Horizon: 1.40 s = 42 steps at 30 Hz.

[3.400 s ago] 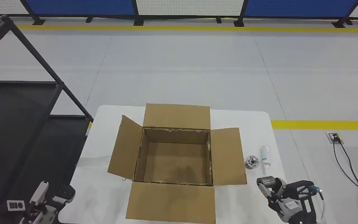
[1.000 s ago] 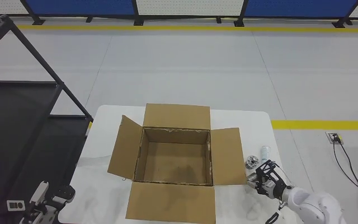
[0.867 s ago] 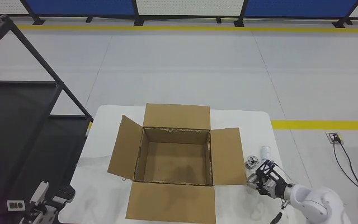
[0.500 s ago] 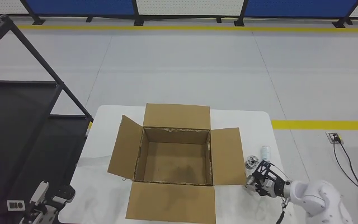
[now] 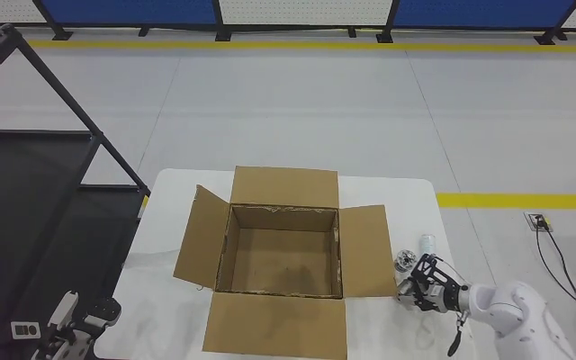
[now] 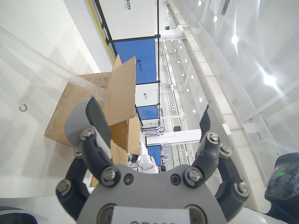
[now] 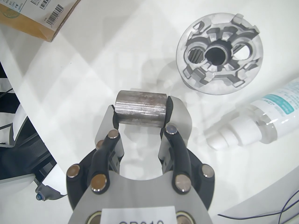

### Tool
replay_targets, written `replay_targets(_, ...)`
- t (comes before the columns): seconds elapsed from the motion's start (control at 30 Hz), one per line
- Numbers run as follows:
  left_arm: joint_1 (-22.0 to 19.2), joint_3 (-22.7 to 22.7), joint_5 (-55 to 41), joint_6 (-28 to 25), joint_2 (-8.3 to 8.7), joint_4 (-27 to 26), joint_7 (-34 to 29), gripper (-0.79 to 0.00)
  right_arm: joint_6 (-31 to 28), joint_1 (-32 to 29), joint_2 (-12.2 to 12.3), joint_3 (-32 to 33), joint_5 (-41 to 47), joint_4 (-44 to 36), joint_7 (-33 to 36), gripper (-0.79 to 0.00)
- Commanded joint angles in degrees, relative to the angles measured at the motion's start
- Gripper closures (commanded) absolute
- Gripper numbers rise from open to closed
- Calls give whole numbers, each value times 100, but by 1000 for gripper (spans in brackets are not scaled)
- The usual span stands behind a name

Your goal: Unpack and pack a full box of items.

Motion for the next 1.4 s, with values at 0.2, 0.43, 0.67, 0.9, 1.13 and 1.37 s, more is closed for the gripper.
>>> replay_targets(0.2, 0, 0, 0, 0, 0, 0, 0, -785, 1, -90, 157, -164, -12, -33, -334, -329)
replay_targets(0.43, 0, 0, 0, 0, 0, 0, 0, -785, 1, -141, 284, -251, -53, -53, -544, -511)
replay_targets(0.67, 0, 0, 0, 0, 0, 0, 0, -785, 1, -207, 373, -363, -39, -116, -739, -785)
replay_targets(0.9, 0, 0, 0, 0, 0, 0, 0, -785, 1, -260, 451, -397, -30, -190, -899, -785)
replay_targets(1.13, 0, 0, 0, 0, 0, 0, 0, -785, 1, -415, 540, -326, 23, -382, -1071, -785)
replay_targets(1.37, 0, 0, 0, 0, 0, 0, 0, -785, 1, -846, 653, -33, 55, -898, -1375, -785)
